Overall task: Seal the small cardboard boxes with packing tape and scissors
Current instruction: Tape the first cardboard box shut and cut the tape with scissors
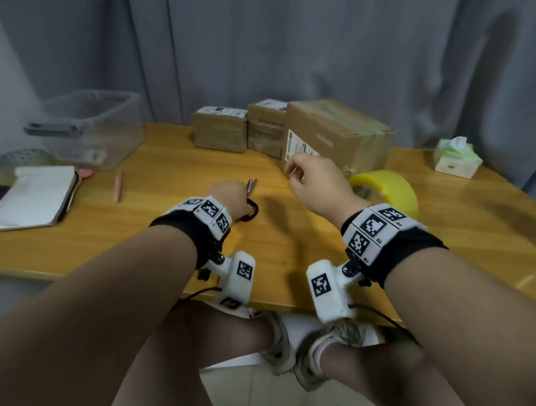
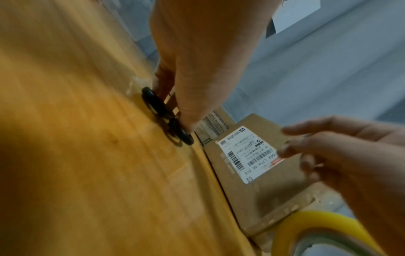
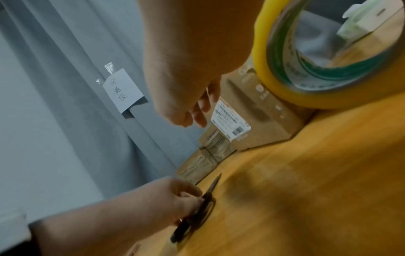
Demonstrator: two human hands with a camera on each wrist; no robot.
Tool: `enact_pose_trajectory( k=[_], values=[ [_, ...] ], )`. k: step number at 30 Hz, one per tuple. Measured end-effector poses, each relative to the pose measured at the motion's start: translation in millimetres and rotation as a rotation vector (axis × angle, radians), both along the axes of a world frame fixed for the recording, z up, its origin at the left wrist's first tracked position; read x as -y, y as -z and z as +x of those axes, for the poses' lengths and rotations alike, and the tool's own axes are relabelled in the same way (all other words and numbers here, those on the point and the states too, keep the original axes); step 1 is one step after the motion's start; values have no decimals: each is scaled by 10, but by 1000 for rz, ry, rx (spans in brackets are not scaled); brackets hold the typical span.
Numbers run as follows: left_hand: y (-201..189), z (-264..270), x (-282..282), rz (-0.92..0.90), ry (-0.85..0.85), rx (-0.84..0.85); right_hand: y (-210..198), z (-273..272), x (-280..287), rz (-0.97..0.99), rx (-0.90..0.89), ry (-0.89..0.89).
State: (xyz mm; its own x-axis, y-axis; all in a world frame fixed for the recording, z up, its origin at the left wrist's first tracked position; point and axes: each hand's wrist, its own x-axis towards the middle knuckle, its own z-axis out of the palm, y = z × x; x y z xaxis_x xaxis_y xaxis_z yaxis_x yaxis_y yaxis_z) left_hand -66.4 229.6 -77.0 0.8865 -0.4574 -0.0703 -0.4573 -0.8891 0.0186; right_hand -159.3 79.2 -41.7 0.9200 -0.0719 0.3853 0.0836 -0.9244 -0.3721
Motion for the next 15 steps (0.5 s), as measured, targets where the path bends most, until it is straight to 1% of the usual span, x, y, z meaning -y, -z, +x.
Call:
enact_pose_trajectory(
  k=[2, 3, 4, 5, 6, 7, 9, 10, 11, 12, 13, 15],
  values=[
    [-31, -5, 2, -68, -42, -76, 100, 34, -36, 109, -92, 17],
    [-44, -8, -2, -136, -70, -134, 145, 43, -52, 183, -112, 29],
    [-52, -12, -9, -233, -106, -204, 187, 47, -65, 274, -120, 35],
    [-68, -31, -16, -368, -136, -262, 211, 39, -80, 372, -126, 37],
    [-95, -73, -12, -545, -151, -292, 216, 26, -87, 470, -132, 30],
    [-133, -117, 9, -765, -137, -300, 193, -4, -96, 554, -131, 10],
    [-286, -219, 101, -1210, -35, -307, 92, -78, -109, 702, -73, -68],
    [-404, -281, 162, -1381, 33, -336, 10, -121, -110, 807, -26, -123],
    [-522, -337, 229, -1510, 105, -381, -78, -159, -94, 922, 19, -174],
    [-629, -396, 297, -1590, 163, -427, -167, -199, -58, 1026, 59, -218],
    [-723, -450, 368, -1633, 213, -461, -249, -240, 2, 1089, 94, -244],
    [-868, -568, 527, -1619, 284, -471, -375, -337, 185, 1128, 121, -273]
  ],
)
